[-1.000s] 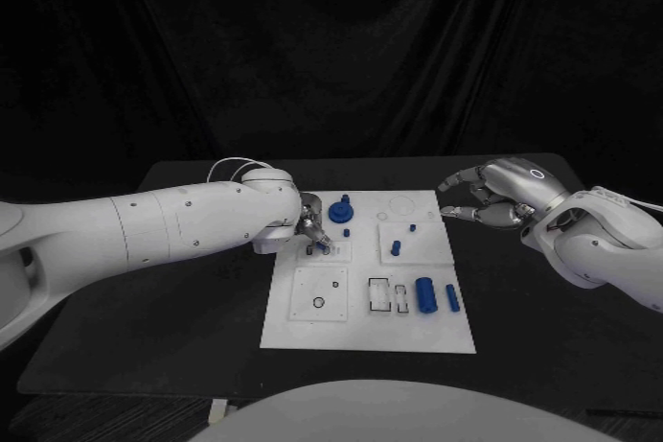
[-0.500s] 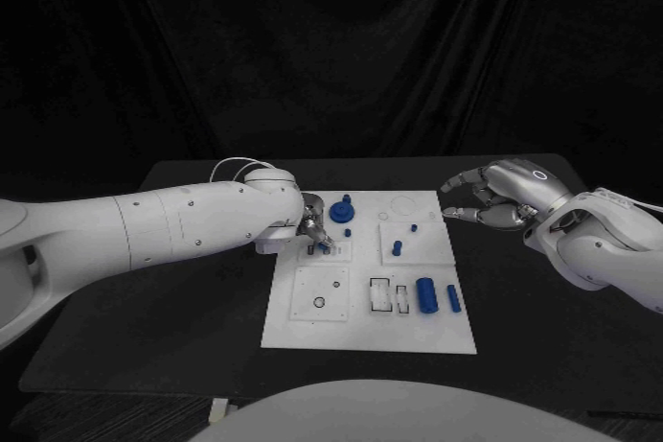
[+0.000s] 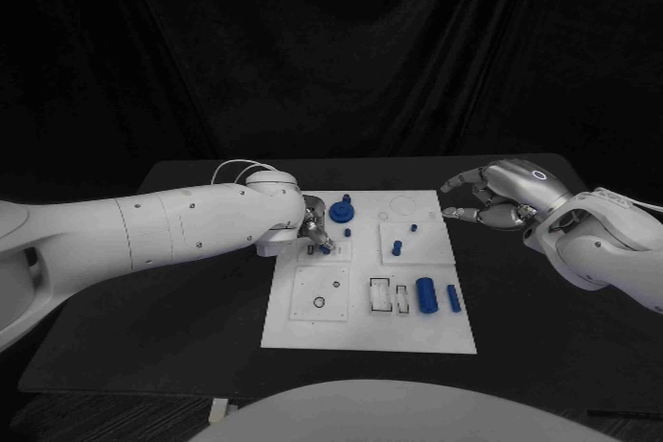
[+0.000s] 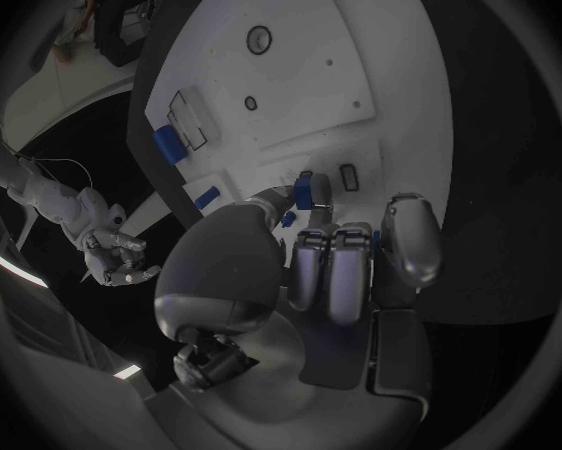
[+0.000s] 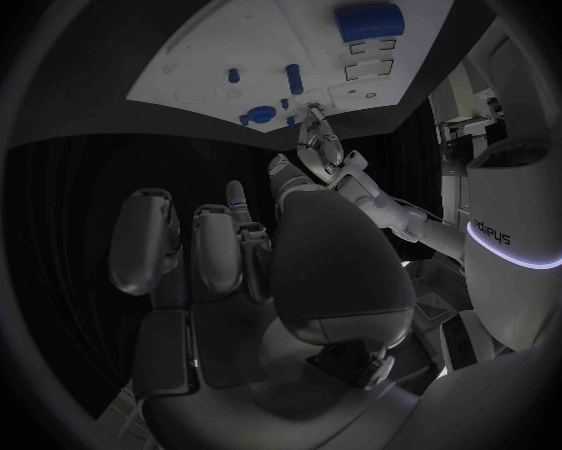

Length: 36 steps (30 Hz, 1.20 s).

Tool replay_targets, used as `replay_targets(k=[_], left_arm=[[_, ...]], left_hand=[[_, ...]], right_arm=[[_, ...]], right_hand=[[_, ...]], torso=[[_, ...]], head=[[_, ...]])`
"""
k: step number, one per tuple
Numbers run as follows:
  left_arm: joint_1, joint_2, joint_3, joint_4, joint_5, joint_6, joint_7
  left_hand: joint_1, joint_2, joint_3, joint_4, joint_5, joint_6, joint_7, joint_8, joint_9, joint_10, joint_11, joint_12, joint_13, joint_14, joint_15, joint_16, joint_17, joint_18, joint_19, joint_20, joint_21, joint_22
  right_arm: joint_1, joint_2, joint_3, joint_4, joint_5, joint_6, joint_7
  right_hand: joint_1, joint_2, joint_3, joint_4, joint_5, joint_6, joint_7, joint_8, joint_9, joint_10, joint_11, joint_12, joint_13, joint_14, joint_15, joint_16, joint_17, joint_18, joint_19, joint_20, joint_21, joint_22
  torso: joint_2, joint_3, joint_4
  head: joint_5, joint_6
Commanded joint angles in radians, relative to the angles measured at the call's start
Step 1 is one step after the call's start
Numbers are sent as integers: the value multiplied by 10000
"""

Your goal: Assemble the parts on the task board

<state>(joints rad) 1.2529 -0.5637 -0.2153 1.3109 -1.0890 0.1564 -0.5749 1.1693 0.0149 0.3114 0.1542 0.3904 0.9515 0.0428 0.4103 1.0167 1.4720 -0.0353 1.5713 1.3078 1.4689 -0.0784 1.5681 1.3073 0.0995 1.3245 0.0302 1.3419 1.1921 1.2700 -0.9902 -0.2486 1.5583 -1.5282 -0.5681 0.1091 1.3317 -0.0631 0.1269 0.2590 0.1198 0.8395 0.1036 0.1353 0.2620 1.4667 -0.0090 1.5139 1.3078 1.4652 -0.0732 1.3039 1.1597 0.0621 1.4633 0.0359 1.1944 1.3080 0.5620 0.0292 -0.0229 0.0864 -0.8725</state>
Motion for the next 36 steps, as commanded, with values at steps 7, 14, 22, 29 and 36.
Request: replay_targets(k=[7, 14, 22, 29, 36], left_arm=[[-73, -10, 7, 11, 10, 1, 13], [-110, -4, 7, -14, 10, -1, 28], [-143, -2, 7, -64, 10, 1, 23], [-155, -12, 7, -90, 10, -30, 29], [-160, -12, 7, -117, 10, -62, 26]], left_hand=[[-150, -1, 123, 8, -162, 146, -127, -87, 29, 988, 13, -6, 2630, 1019, -35, 27, 2635, -39, -75, 7, -67, -30], [-460, 3, 162, 184, -842, 221, -110, -219, 87, 988, 32, -6, 2630, 1019, -16, 27, 2635, -37, -83, 29, -116, -18], [-1273, -48, -429, 885, -2099, 351, -30, -526, 114, 988, 101, -6, 2630, 1019, 44, 27, 2635, -31, -94, 79, -199, 3], [-1936, 81, -1156, 1351, -2922, 507, 6, -837, 113, 988, 141, -6, 2630, 1019, 80, 27, 2635, -26, -79, 120, -250, 52], [-2572, 316, -1672, 1376, -3291, 681, -8, -922, 239, 988, 137, -6, 2630, 1019, 80, 27, 2635, -28, -48, 126, -270, 113]], right_arm=[[-50, 5, 6, -38, -24, 83, -246], [-65, 15, 6, -55, -24, 112, -261], [-81, 19, 6, -69, -24, 173, -290], [-94, 24, 6, -87, -24, 210, -306], [-100, 23, 6, -93, -24, 224, -313]], right_hand=[[55, 49, -21, -58, 48, 69, -29, 9, -17, 546, 59, -51, 1728, 369, 24, -61, -16, 105, -8, 24, -34, 1666], [55, 51, -24, -60, 51, 72, -27, 6, -21, 544, 60, -55, 1724, 366, 25, -71, -29, 108, -13, 25, -52, 1661], [57, 54, -26, -63, 55, 74, -26, 4, -25, 544, 62, -55, 1724, 364, 26, -77, -36, 109, -15, 26, -56, 1660], [57, 54, -26, -63, 55, 74, -26, 4, -25, 544, 62, -55, 1724, 364, 26, -77, -36, 109, -15, 26, -56, 1660], [57, 54, -26, -63, 55, 74, -26, 4, -25, 544, 62, -55, 1724, 364, 26, -77, -36, 109, -15, 26, -56, 1660]], torso=[[-25, -6, -7], [-37, -7, -1], [-36, -8, -3], [-23, -12, -17], [-23, -10, -19]], head=[[43, -2], [39, -2], [52, -2], [63, -2], [58, -2]])
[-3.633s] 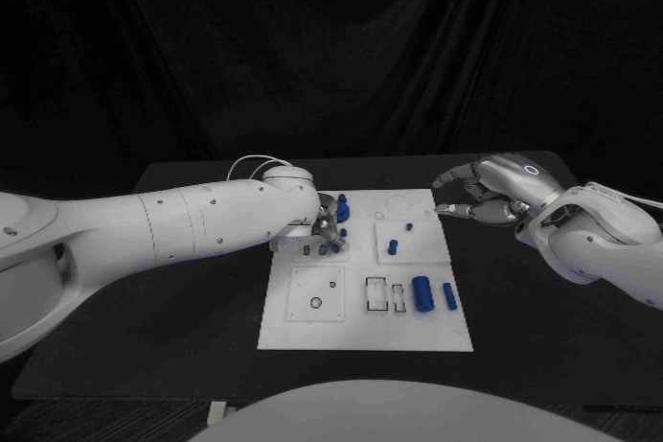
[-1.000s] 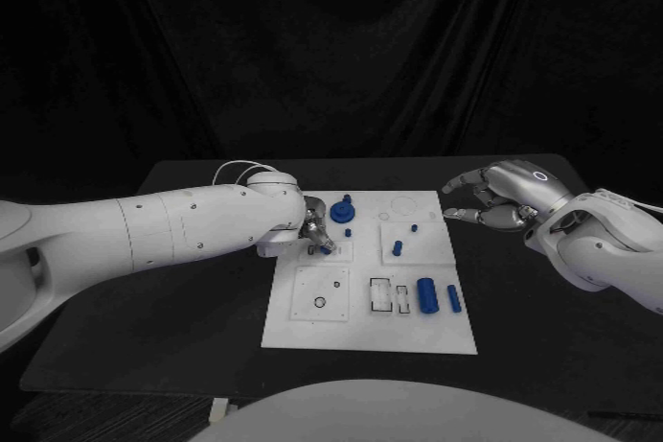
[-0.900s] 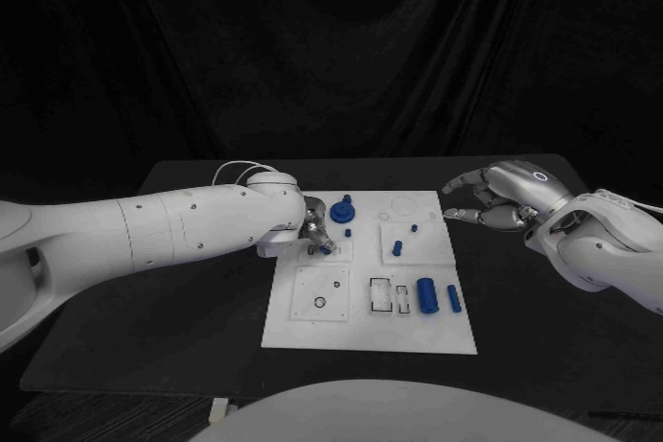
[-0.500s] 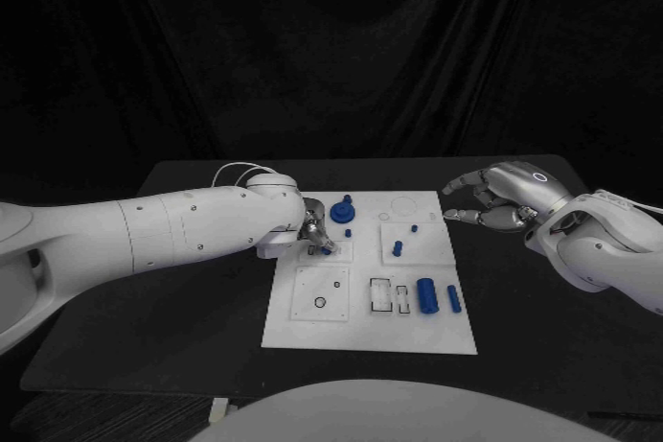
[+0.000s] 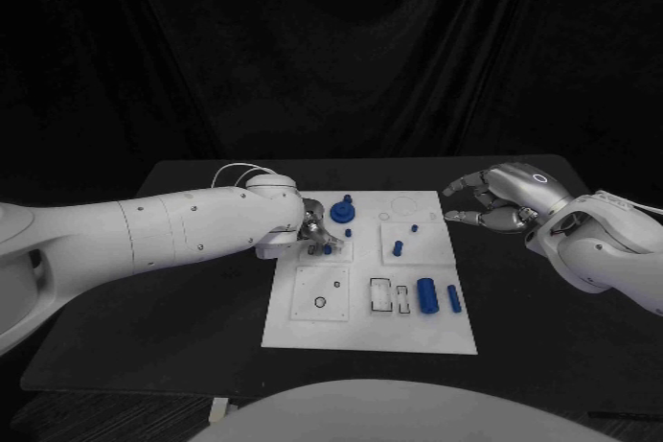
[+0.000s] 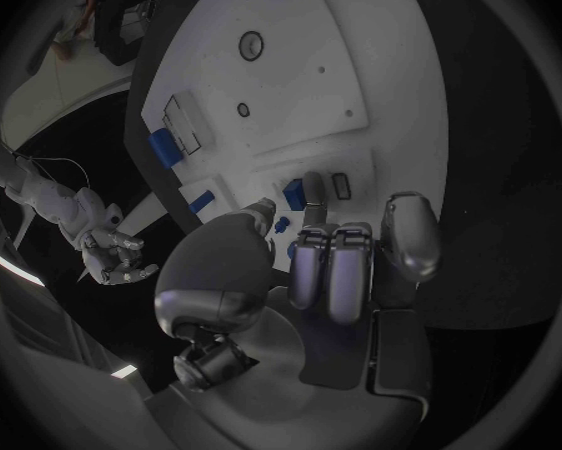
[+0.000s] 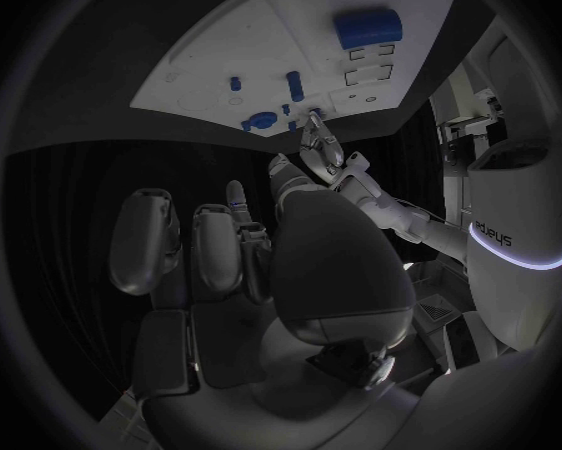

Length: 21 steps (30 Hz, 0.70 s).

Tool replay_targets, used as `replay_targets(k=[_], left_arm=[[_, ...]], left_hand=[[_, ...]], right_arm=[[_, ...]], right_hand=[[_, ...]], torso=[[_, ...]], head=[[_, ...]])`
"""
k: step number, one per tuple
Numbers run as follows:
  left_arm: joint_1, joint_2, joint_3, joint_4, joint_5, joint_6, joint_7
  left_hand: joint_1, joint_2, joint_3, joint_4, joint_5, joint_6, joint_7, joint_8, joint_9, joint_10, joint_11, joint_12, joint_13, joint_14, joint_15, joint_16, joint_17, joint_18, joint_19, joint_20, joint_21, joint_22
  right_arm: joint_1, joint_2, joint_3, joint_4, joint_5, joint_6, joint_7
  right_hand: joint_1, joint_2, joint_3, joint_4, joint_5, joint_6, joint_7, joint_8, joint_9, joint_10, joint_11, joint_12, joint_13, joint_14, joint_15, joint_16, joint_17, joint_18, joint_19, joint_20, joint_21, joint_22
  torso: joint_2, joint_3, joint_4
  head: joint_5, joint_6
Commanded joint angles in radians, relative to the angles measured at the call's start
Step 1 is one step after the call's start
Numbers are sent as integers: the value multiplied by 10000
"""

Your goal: Assemble the parts on the task board

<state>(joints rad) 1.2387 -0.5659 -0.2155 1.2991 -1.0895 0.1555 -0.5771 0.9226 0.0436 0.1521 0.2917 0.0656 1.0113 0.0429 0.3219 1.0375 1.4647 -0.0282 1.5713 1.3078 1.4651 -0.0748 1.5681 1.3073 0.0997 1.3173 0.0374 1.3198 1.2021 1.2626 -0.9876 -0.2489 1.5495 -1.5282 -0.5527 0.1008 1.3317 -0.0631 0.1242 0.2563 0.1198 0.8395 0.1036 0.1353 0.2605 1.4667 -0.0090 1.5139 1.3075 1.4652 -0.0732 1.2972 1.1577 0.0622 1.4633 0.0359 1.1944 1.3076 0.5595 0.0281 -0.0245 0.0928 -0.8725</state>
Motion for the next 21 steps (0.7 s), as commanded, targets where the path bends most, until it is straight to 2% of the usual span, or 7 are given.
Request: replay_targets(k=[1, 8, 13, 15, 17, 21], left_arm=[[-19, 9, 8, -2, 16, -62, 48], [-21, -43, 8, 30, 16, -218, 71], [0, -309, 11, 274, 16, -576, 113], [44, -468, 12, 431, 16, -722, 146], [151, -631, 12, 593, 16, -892, 184], [559, -912, 13, 855, 16, -1071, 228]], left_hand=[[-145, 60, -111, 5, -51, 97, -12, -37, 50, 1061, 63, -6, 2630, 1057, 40, 27, 2635, -30, 27, 54, -52, 18], [-413, 211, -423, -7, -107, 308, -71, 80, 270, 1061, 21, -6, 2630, 1057, 13, 27, 2635, -36, 71, 32, -48, 87], [-329, 177, -573, -35, -114, 427, -128, 230, 456, 1061, -28, -6, 2630, 1057, -27, 27, 2635, -49, 131, -1, -16, 163], [-1, 104, -644, -98, -92, 426, -171, 323, 622, 1061, -70, -6, 2630, 1057, -68, 27, 2635, -55, 175, -40, -7, 208], [471, -11, -669, -253, -18, 481, -237, 479, 819, 1061, -126, -6, 2630, 1057, -112, 27, 2635, -80, 281, -90, 65, 335], [825, -107, -744, -316, 3, 472, -286, 653, 1058, 1061, -179, -6, 2630, 1057, -169, 27, 2635, -113, 387, -139, 135, 464]], right_arm=[[-27, -5, 8, -5, -24, 70, -231], [-29, -11, 8, -4, -24, 63, -231], [-29, -47, 8, 28, -24, 14, -226], [-29, -61, 8, 41, -24, 2, -228], [-29, -79, 8, 54, -24, -4, -234], [-29, -130, 8, 80, -24, -5, -246]], right_hand=[[58, 55, 2, -36, 56, 74, -25, 4, -9, 544, 61, -56, 1727, 364, 26, -9, -16, 108, -15, 26, -57, 1664], [58, 55, 2, -36, 56, 74, -25, 4, -9, 544, 61, -56, 1727, 364, 26, -9, -16, 108, -15, 26, -57, 1664], [66, 61, -5, -50, 66, 87, -21, -1, -21, 534, 66, -70, 1709, 359, 30, -26, -36, 112, -21, 29, -78, 1658], [65, 61, -7, -50, 66, 89, -21, -2, -23, 534, 66, -70, 1709, 359, 30, -24, -33, 111, -20, 29, -75, 1659], [65, 61, -7, -50, 66, 89, -21, -2, -23, 534, 66, -70, 1709, 359, 30, -24, -33, 111, -20, 29, -75, 1659], [61, 62, -10, -49, 66, 91, -20, -3, -25, 532, 67, -73, 1706, 359, 30, -26, -36, 112, -22, 30, -81, 1658]], torso=[[0, 2, 1], [2, 4, -2], [0, -1, -7], [0, 0, -6], [0, 1, -7], [10, -2, 1]], head=[[-10, -1], [-6, -1], [-11, -1], [-23, -1], [-39, -1], [-44, -1]])
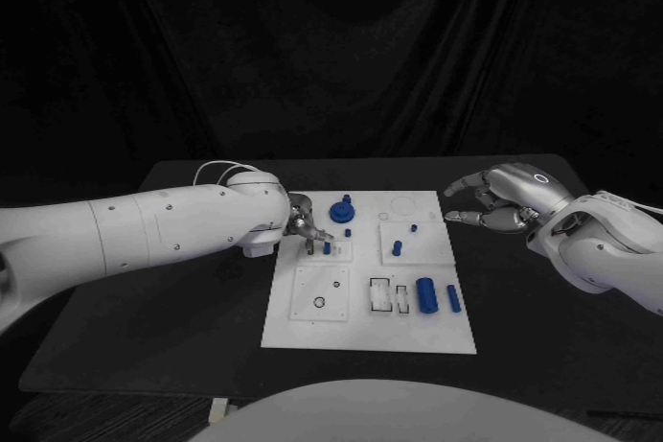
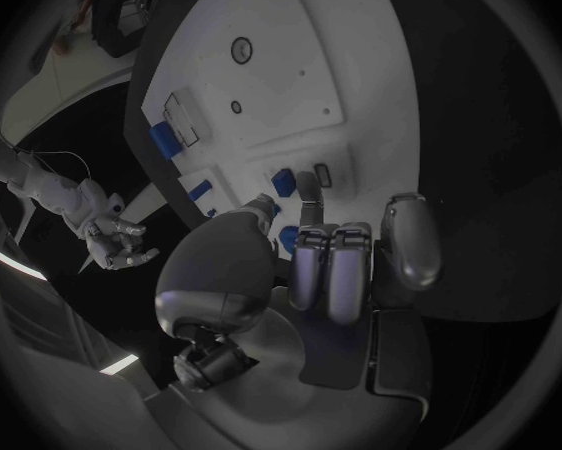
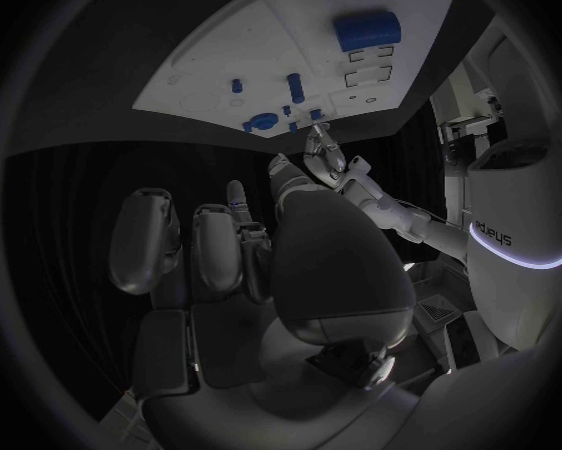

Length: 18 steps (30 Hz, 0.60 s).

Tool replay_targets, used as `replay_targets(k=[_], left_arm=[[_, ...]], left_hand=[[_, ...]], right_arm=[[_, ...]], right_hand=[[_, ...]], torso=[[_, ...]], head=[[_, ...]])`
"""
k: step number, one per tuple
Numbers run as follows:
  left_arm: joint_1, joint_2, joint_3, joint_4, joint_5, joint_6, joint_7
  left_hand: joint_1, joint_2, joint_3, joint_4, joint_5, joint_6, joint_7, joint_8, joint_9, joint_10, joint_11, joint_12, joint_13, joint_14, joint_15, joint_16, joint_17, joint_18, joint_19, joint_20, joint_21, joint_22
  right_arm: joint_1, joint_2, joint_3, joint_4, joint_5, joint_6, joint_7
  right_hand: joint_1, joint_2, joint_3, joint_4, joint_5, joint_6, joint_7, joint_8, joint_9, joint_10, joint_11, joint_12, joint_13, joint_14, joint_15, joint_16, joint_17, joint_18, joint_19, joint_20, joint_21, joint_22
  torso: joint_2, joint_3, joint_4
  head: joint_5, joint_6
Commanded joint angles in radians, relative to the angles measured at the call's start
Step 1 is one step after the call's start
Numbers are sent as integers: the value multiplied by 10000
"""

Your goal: Assemble the parts on the task board

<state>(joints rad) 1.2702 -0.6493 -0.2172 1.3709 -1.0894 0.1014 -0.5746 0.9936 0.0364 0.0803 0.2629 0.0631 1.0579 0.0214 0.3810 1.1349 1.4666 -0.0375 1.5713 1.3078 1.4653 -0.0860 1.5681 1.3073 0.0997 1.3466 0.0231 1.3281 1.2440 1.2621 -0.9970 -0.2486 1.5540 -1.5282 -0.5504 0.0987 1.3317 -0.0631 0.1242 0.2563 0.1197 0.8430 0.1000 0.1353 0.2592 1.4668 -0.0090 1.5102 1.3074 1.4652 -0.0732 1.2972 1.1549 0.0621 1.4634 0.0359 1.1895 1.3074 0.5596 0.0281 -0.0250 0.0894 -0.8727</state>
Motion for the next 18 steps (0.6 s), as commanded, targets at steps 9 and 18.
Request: replay_targets(k=[9, 18], left_arm=[[1041, -290, 30, -60, 14, 9, 255], [1011, 277, 28, -1398, 14, 563, 345]], left_hand=[[319, -170, -214, 8, -70, -85, -96, 270, 427, 1042, -118, -5, 2630, 1055, -93, 27, 2635, -157, 222, -38, 155, 226], [415, -111, -318, 126, -71, -277, -80, 398, 730, 1042, -108, -5, 2630, 1055, -88, 27, 2635, -151, 197, -42, 114, 219]], right_arm=[[-23, -69, 6, 154, -24, -22, -241], [-34, -63, 6, 53, -24, 2, -212]], right_hand=[[54, 64, -14, -46, 67, 58, 16, -5, -15, 521, 68, -50, 1686, 358, 31, -29, -12, 113, -23, 31, -33, 1659], [42, 75, -17, -38, 73, 60, 17, -7, -19, 518, 68, -54, 1680, 359, 32, -27, -9, 113, -23, 32, -36, 1659]], torso=[[11, -4, -17], [31, 13, 8]], head=[[8, 1], [6, 1]])
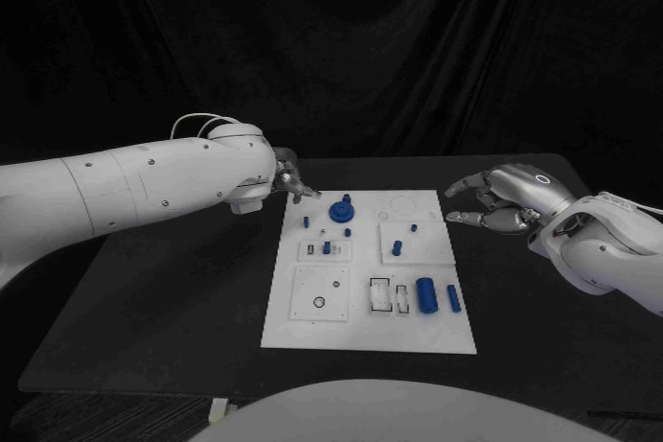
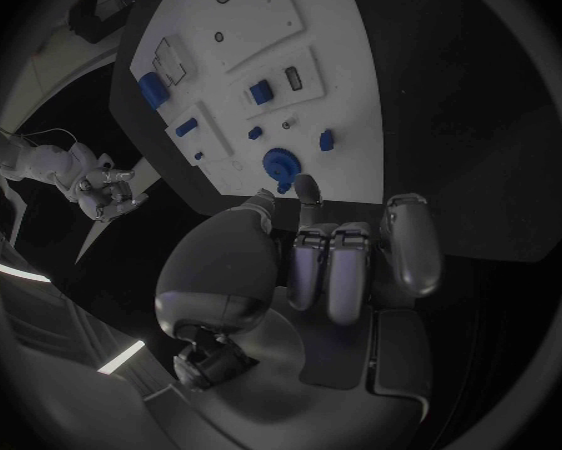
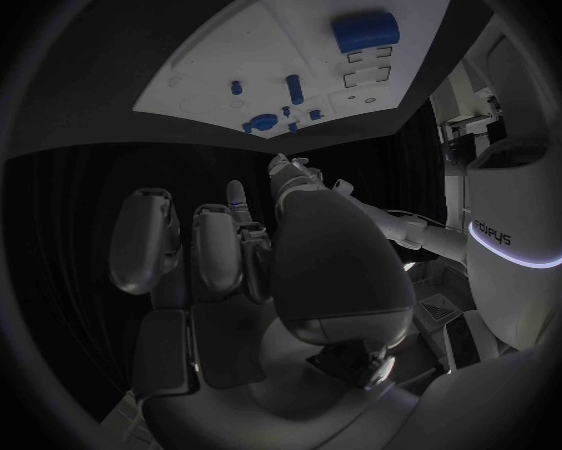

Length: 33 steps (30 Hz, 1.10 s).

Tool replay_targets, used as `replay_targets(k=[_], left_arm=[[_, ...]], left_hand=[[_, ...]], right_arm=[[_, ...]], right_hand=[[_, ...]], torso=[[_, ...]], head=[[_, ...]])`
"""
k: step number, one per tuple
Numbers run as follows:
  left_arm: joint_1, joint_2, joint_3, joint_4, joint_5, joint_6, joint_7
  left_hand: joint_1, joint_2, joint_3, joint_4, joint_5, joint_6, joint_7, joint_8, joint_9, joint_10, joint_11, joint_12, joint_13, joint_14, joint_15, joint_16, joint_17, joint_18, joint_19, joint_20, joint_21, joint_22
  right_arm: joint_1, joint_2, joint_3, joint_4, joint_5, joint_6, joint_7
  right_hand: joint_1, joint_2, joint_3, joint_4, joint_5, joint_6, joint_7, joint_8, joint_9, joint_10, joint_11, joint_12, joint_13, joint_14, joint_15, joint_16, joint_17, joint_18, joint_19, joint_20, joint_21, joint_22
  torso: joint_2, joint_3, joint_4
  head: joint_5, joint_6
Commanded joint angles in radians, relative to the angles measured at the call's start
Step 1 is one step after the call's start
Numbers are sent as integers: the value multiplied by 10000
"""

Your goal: Assemble the parts on the task board

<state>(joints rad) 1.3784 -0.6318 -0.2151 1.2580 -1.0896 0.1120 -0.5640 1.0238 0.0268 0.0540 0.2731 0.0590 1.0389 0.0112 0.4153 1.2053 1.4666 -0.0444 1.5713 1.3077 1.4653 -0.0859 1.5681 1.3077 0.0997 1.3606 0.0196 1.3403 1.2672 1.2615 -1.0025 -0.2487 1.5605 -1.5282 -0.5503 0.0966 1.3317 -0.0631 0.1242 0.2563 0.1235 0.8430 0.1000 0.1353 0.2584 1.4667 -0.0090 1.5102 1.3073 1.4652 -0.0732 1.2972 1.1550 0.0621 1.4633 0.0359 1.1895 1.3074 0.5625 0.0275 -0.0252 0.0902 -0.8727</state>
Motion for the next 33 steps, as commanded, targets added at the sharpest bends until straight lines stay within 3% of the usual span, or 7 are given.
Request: replay_targets(k=[1, 3, 11, 15, 22, 27, 33], left_arm=[[-100, 154, 7, -385, 16, 497, 247], [-160, 274, 7, -628, 16, 577, 257], [-436, 688, 7, -1352, 16, 672, 397], [-606, 897, 7, -1700, 16, 684, 506], [-828, 1127, 8, -2101, 16, 817, 659], [-926, 1248, 8, -2325, 16, 858, 723], [-1022, 1363, 8, -2522, 16, 829, 805]], left_hand=[[125, -8, -60, 30, -28, -110, 24, 55, 44, 1042, -36, -5, 2631, 1055, -88, 27, 2631, -149, 52, -6, -15, -17], [127, -5, -60, 32, -28, -115, 25, 56, 47, 1042, -36, -5, 2631, 1055, -87, 27, 2631, -151, 56, -5, -11, -11], [152, 31, -64, 48, -15, -159, 32, 59, 88, 1042, -29, -5, 2631, 1055, -81, 27, 2631, -145, 34, -2, -35, -31], [192, 51, -69, 48, 9, -211, 42, 53, 124, 1042, -21, -5, 2631, 1055, -74, 27, 2631, -141, 17, 3, -54, -43], [215, 71, -99, 70, 12, -315, 69, 23, 170, 1042, 0, -5, 2631, 1055, -58, 27, 2631, -134, -13, 14, -87, -64], [269, 97, -120, 67, 18, -441, 101, -14, 221, 1042, 26, -5, 2631, 1055, -38, 27, 2631, -131, -35, 31, -112, -71], [331, 137, -121, 55, 46, -536, 125, -42, 264, 1042, 48, -5, 2631, 1055, -19, 27, 2631, -125, -59, 48, -140, -84]], right_arm=[[-30, -8, 7, -15, -24, 5, -190], [-39, -9, 7, -20, -24, 16, -188], [-70, 32, 7, -80, -24, 20, -175], [-78, 45, 7, -102, -24, 17, -161], [-82, 52, 7, -110, -24, 12, -154], [-90, 67, 7, -120, -24, 11, -147], [-102, 89, 7, -134, -24, 4, -139]], right_hand=[[42, 75, -18, -38, 35, 60, 17, -7, -12, 518, 68, -55, 1680, 359, 32, -27, -10, 113, -23, 32, -36, 1659], [33, 87, -18, -32, 42, 63, 18, -9, -15, 522, 69, -51, 1687, 360, 33, -23, -4, 112, -21, 32, -29, 1661], [21, 101, -20, -23, 50, 65, 19, -12, -19, 521, 70, -52, 1685, 360, 33, -27, -8, 113, -23, 33, -38, 1658], [9, 113, -23, -15, 57, 68, 20, -14, -22, 519, 71, -55, 1680, 359, 34, -31, -15, 113, -23, 34, -38, 1658], [-34, 134, -37, 13, 63, 74, 21, -20, -32, 513, 72, -64, 1669, 361, 35, -27, -8, 112, -21, 36, -34, 1660], [-58, 144, -46, 29, 64, 78, 20, -23, -37, 516, 73, -62, 1672, 362, 36, -26, -7, 111, -20, 36, -30, 1661], [-58, 144, -46, 29, 64, 78, 20, -23, -37, 516, 73, -62, 1672, 362, 36, -26, -7, 111, -20, 36, -30, 1661]], torso=[[-2, 29, 13], [-3, 35, 13], [-2, -42, 19], [-25, -21, -19], [-29, -1, 11], [-38, 7, 21], [-40, 8, -20]], head=[[-11, 1], [-29, 1], [35, 1], [66, 1], [-7, 1], [-10, 1], [39, 1]])
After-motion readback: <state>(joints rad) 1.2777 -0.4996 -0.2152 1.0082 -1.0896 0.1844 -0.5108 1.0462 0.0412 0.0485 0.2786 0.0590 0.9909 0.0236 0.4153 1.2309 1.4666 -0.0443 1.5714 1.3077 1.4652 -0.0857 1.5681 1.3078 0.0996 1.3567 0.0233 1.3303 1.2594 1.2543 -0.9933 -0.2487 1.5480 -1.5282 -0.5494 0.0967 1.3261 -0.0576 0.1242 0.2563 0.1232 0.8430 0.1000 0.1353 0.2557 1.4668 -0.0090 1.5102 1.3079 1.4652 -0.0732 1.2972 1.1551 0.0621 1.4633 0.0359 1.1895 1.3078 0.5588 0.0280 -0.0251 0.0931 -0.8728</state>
